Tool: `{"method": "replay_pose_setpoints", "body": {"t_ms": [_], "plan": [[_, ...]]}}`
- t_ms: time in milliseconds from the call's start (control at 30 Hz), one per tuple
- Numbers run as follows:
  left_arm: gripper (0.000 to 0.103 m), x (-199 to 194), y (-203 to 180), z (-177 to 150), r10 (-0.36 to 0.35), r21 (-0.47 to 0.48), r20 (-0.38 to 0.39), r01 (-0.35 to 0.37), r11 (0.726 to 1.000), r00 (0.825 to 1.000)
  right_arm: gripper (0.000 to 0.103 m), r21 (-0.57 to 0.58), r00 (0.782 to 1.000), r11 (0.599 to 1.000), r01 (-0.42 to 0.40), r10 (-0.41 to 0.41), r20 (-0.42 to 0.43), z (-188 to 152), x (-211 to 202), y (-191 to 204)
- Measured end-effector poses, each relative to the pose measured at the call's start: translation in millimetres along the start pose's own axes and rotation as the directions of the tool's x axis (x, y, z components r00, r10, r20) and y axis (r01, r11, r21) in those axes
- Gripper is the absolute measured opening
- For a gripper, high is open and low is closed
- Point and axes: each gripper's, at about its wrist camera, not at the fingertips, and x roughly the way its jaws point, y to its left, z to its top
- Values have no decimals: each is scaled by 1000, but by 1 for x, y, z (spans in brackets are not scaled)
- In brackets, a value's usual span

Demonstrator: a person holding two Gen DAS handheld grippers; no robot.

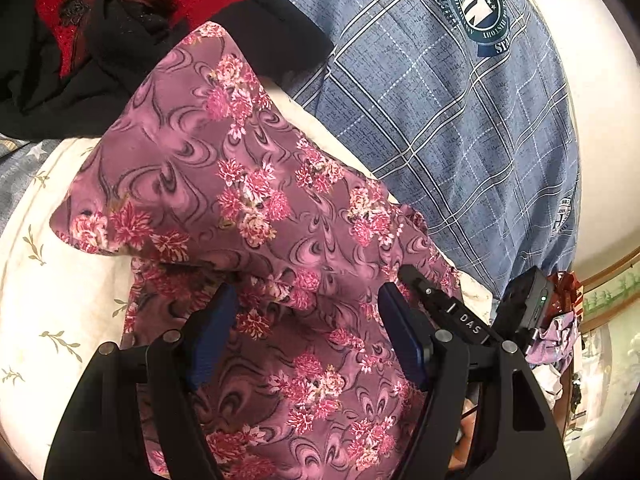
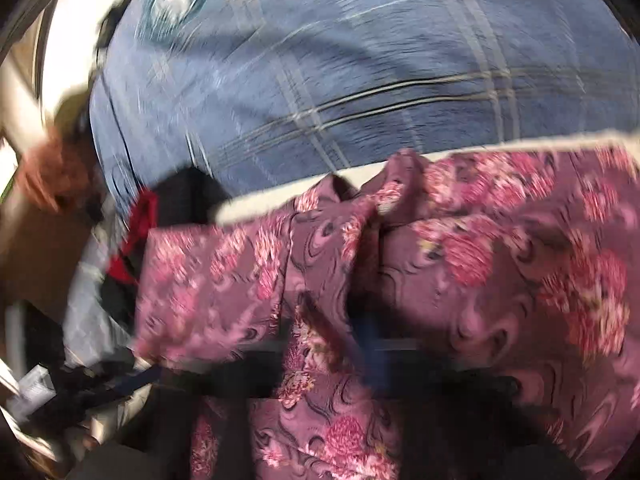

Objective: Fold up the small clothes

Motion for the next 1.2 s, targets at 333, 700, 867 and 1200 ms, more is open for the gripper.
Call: {"method": "replay_pose_setpoints", "body": {"t_ms": [333,700,867,1200], "plan": [[72,5,1,-3,-1,-10,-18,1,1000,1000,4,169,968,986,-11,-32,249,14,-113,-70],[32,6,14,6,17,-78,34,-15,997,999,4,299,969,952,58,-126,215,-10,-127,-132],[29,21,20,8,103,-83,-21,-105,991,994,4,280,963,950,142,-198,183,-10,-130,-140],[64,-36,-29,-4,49,54,26,-50,997,998,28,326,982,943,72,-125,143,-30,-142,-150]]}}
